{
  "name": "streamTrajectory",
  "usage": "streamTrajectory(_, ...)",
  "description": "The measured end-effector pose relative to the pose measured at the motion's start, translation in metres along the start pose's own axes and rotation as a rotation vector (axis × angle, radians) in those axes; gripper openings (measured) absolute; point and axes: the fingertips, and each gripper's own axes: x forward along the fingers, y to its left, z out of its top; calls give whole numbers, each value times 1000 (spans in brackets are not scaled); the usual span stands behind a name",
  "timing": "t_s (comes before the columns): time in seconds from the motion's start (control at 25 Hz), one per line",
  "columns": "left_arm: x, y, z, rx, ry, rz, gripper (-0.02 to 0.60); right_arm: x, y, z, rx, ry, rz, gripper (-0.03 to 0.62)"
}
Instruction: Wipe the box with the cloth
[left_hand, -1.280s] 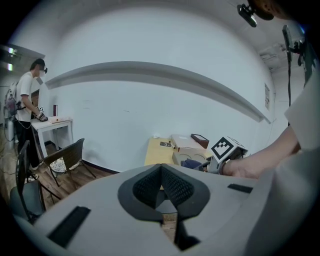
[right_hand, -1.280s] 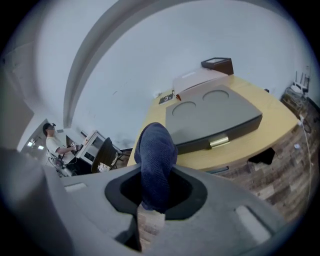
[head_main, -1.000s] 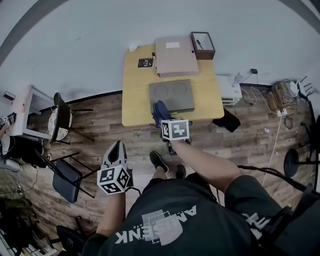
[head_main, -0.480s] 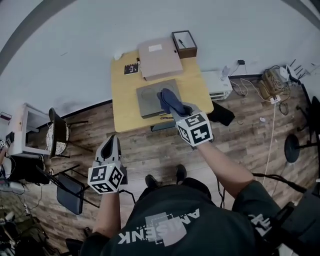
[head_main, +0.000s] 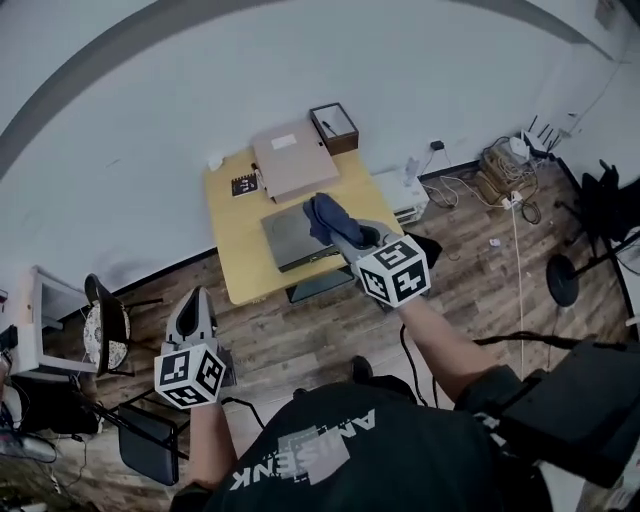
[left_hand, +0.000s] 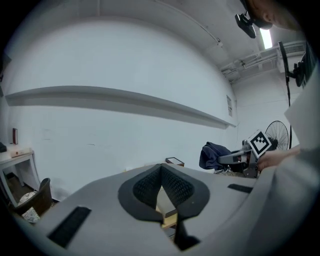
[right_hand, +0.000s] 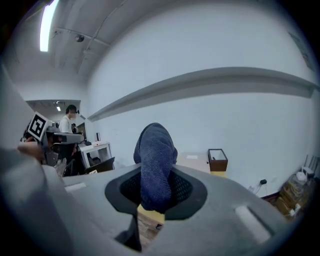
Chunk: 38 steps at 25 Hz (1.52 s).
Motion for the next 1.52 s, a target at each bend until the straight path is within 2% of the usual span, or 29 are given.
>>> streamTrajectory(0.08,-2,7,10,-10,-4,1,2,-3,5,13,-20,-21,-16,76)
streamTrajectory(0.24,0,17,28,43,-5,7,2,-4,15,44,26,-68,25,75)
streamTrajectory(0.32,1,25,30,44,8,0,2,-7,18,55,36,-89,31,75)
streamTrajectory(0.48,10,24,38,52,12,-12,2,-21,9,71,13,-107,5,75)
streamTrajectory(0.88,25,9,52,118,5,-10,2,-26,-5,69,66,-98,-1,75)
streamTrajectory(1.52,41,-4,46,109,4,11,2,-20,-33,74,49,-110,-1,75)
